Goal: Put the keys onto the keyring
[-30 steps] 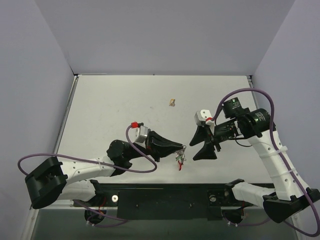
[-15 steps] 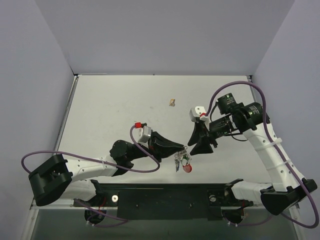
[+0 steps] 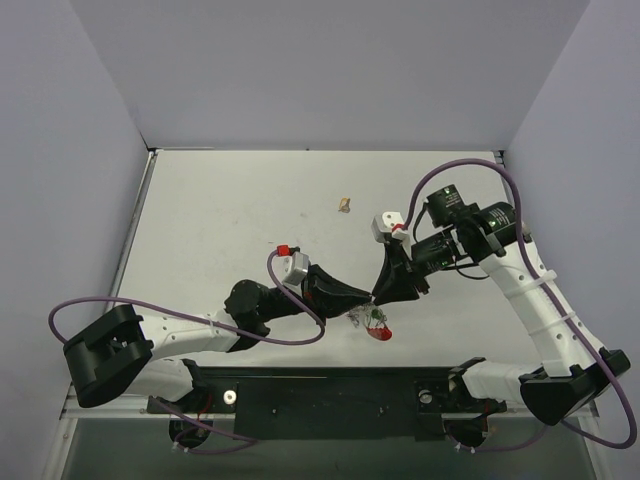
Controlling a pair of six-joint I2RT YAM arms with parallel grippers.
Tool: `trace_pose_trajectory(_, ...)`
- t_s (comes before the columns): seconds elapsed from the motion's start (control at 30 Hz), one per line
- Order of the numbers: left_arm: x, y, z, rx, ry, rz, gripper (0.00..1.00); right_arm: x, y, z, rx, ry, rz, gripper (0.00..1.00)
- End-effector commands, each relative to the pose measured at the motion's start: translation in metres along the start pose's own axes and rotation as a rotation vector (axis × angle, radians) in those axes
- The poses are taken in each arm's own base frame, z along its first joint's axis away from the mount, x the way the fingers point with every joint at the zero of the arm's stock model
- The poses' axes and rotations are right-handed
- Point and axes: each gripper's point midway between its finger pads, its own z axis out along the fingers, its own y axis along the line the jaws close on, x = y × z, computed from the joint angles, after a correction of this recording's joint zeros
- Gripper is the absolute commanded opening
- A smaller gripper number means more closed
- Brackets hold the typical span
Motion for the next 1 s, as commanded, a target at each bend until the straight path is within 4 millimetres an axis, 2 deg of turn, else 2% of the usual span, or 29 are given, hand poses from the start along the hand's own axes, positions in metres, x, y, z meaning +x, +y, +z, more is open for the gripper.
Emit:
trace_pose_trajectory(0.0, -0.049, -0.02, 0.009, 0.08, -0.172, 0.07, 0.0, -0.003, 0.001, 0.002, -0.015, -0.004, 0.003, 0.17)
trace_pose_trajectory(0.97, -0.054, -0.024, 0.006, 0.088, -0.196, 0.075, 0.0, 0.013, -0.002, 0.007, 0.015, 0.028, 0.019, 0.19)
